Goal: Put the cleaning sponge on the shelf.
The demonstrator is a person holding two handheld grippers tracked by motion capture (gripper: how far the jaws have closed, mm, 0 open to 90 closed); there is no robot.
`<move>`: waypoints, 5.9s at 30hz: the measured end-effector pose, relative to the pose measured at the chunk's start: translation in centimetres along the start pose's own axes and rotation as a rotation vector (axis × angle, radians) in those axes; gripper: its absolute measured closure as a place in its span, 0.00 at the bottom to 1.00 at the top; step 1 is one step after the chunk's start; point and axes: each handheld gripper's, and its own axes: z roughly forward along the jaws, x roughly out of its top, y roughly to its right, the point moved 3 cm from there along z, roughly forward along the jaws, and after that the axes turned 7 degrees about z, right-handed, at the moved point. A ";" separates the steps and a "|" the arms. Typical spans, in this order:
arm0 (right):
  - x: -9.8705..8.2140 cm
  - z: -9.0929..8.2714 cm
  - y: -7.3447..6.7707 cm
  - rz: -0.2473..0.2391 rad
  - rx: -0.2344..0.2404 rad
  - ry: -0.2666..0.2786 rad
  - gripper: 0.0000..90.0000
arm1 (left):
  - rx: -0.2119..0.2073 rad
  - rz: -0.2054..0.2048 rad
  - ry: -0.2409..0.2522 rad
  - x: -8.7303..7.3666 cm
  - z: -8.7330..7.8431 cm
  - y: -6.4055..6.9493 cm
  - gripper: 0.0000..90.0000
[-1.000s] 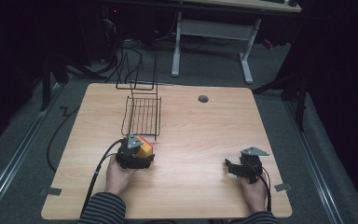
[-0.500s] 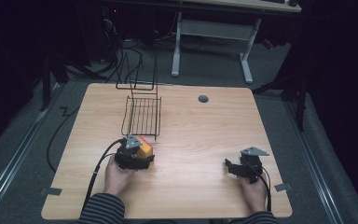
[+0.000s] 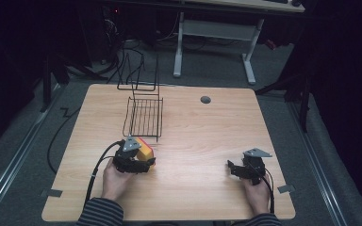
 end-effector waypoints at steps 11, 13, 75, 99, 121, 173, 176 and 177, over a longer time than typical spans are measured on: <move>0.0 0.0 0.0 -0.001 -0.001 0.001 0.25 | 0.016 -0.027 0.027 0.5 -2.3 -0.7 0.27; 0.0 0.0 0.0 -0.001 -0.001 0.001 0.25 | 0.022 -0.018 0.028 0.7 -2.6 -0.8 0.27; 0.0 0.0 0.0 -0.004 0.000 0.000 0.25 | 0.213 -0.037 0.050 6.9 -0.5 -6.2 0.27; 0.0 0.0 0.0 -0.005 0.001 0.001 0.25 | 0.272 -0.104 -0.017 6.1 3.7 -8.4 0.27; 0.0 0.0 0.0 -0.010 0.004 0.000 0.25 | 0.259 -0.111 -0.069 6.6 5.8 -8.2 0.26; 0.0 0.0 0.0 -0.010 0.004 0.000 0.25 | 0.162 -0.118 -0.017 5.3 2.9 -6.9 0.00; 0.0 0.0 0.0 -0.010 0.005 0.000 0.25 | 0.155 -0.115 -0.022 5.2 2.5 -6.5 0.00; 0.0 0.0 0.0 -0.010 0.005 0.000 0.25 | 0.155 -0.115 -0.020 5.1 2.3 -6.4 0.00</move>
